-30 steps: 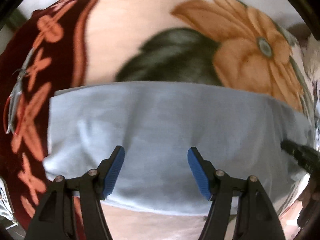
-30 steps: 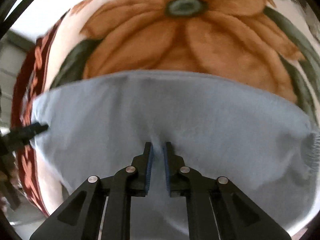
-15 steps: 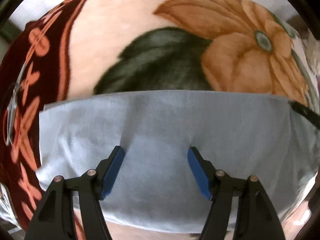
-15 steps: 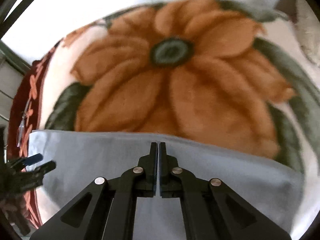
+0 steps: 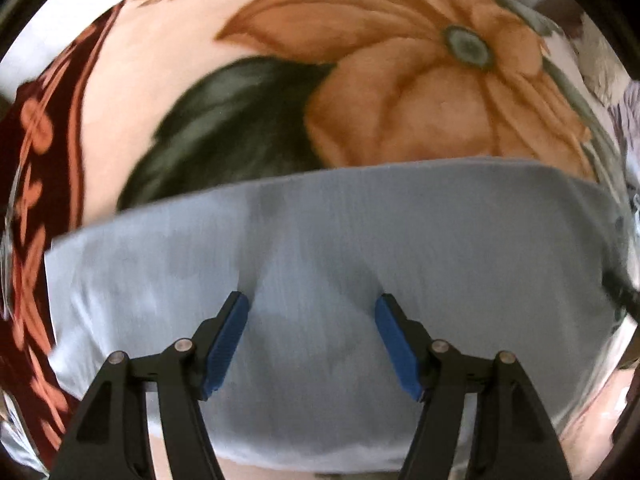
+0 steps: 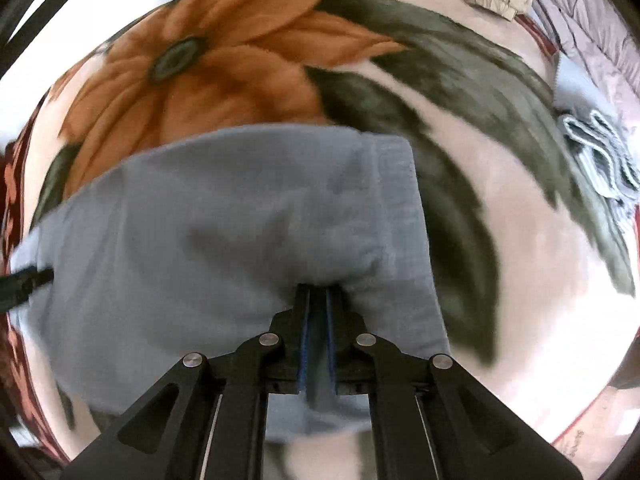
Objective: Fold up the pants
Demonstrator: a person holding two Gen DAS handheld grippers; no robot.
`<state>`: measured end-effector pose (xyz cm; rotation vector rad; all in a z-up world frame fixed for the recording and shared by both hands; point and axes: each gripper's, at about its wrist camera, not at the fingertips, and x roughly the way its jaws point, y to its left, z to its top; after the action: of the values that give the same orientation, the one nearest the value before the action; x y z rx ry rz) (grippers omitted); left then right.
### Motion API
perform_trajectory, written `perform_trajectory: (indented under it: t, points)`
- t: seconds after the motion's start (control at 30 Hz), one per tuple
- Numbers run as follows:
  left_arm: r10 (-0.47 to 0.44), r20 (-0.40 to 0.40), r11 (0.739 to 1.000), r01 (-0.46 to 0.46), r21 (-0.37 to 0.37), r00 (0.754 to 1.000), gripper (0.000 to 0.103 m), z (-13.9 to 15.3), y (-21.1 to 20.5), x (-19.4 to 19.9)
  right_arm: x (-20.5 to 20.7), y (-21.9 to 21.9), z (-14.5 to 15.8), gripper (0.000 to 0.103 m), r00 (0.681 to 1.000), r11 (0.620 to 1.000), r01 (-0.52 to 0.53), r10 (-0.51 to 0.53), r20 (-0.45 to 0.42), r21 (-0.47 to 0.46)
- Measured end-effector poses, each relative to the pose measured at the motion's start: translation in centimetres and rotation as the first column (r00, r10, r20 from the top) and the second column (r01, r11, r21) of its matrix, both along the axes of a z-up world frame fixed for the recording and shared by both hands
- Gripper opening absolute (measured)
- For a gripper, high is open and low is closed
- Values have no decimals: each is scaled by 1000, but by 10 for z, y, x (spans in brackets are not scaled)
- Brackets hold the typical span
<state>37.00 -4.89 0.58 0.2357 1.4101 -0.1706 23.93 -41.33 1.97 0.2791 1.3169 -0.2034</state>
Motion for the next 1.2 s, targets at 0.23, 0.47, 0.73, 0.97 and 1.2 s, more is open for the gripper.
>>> perform_trajectory:
  t: [0.23, 0.47, 0.73, 0.97, 1.2]
  points:
    - [-33, 12, 999, 33, -19, 999, 67, 16, -13, -6, -1, 6, 30, 9, 999, 996, 29, -32, 39, 80]
    - [-80, -19, 992, 77, -103, 997, 67, 40, -21, -66, -63, 79, 78, 20, 993, 990, -39, 24, 116, 133]
    - [-141, -56, 983, 133, -123, 988, 67, 37, -13, -130, -78, 172, 31, 25, 983, 966, -183, 183, 12, 184]
    - [-232, -83, 966, 219, -137, 969, 67, 26, -10, -152, -51, 179, 22, 25, 992, 961, -126, 126, 16, 245]
    - [-189, -69, 967, 173, -188, 980, 67, 32, -7, -132, -21, 173, 39, 25, 995, 957, -103, 96, 41, 270]
